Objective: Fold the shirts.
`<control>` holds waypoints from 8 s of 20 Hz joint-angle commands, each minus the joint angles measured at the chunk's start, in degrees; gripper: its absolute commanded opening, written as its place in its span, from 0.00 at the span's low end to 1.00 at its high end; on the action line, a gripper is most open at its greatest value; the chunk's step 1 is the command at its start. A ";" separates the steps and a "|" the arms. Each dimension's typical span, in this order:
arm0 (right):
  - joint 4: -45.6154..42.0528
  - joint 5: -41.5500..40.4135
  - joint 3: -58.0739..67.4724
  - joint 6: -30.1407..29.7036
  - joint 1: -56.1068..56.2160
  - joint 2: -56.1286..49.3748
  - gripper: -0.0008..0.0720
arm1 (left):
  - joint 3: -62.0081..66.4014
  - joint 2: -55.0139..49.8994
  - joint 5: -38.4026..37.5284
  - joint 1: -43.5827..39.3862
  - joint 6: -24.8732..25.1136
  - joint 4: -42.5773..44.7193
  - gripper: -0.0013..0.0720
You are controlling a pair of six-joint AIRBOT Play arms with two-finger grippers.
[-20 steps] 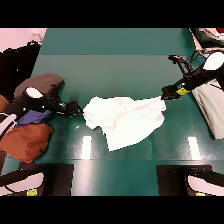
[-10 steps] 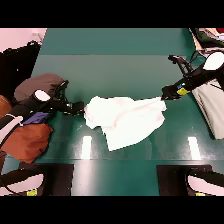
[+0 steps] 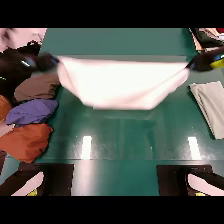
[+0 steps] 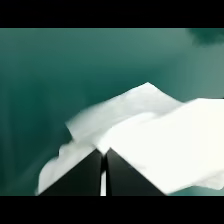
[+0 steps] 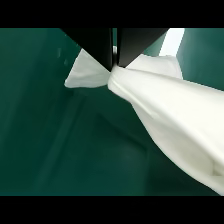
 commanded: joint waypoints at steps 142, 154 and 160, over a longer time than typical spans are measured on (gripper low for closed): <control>-6.51 -3.78 11.06 0.15 -10.23 -35.58 0.03 | 17.77 -38.47 -12.46 -1.01 -5.44 17.57 0.05; -4.24 -11.04 -17.20 0.11 -10.14 -21.86 0.51 | 8.22 -36.15 -16.59 0.68 -9.88 21.94 0.59; 4.02 -9.33 -32.26 -4.57 -17.29 -5.64 0.51 | -9.81 -17.09 -19.98 0.68 -9.97 24.98 0.59</control>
